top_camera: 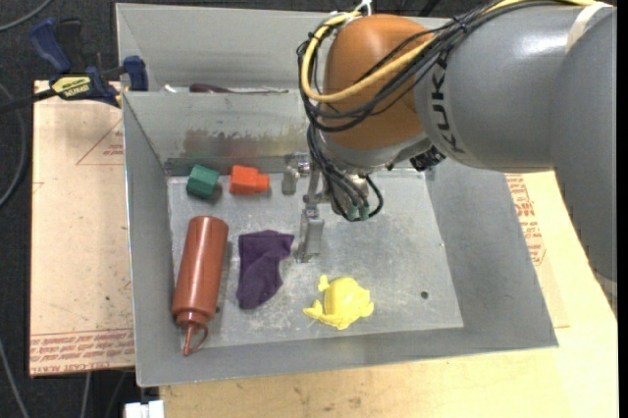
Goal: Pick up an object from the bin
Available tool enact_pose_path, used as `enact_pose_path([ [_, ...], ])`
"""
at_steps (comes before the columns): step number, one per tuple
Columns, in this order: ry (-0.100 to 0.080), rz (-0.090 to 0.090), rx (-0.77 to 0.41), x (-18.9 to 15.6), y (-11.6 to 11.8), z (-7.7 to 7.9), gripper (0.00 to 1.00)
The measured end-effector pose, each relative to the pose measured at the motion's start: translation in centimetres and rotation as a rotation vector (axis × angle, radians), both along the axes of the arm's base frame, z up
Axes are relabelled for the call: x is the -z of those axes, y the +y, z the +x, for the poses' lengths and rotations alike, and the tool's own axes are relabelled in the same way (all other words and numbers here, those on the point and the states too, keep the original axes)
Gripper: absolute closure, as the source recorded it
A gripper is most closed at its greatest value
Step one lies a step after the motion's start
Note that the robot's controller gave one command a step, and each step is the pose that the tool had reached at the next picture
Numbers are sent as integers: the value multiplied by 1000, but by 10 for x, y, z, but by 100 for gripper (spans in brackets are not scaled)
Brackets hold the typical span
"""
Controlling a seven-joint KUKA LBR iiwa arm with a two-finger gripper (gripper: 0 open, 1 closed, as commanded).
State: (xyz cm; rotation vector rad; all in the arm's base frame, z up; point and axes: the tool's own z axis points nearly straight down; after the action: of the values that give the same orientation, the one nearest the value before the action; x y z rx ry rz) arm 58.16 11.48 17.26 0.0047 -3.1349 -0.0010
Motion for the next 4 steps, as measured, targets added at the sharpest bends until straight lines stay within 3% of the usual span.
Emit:
enact_pose_path([
  [1, -7, 1, 2, -5, -1, 2, 0],
  [2, -13, 2, 22, 39, 2, -4, 0],
  [3, -14, 4, -571, 100, 11, -8, 100],
  [4, -14, 4, -571, 100, 11, -8, 100],
])
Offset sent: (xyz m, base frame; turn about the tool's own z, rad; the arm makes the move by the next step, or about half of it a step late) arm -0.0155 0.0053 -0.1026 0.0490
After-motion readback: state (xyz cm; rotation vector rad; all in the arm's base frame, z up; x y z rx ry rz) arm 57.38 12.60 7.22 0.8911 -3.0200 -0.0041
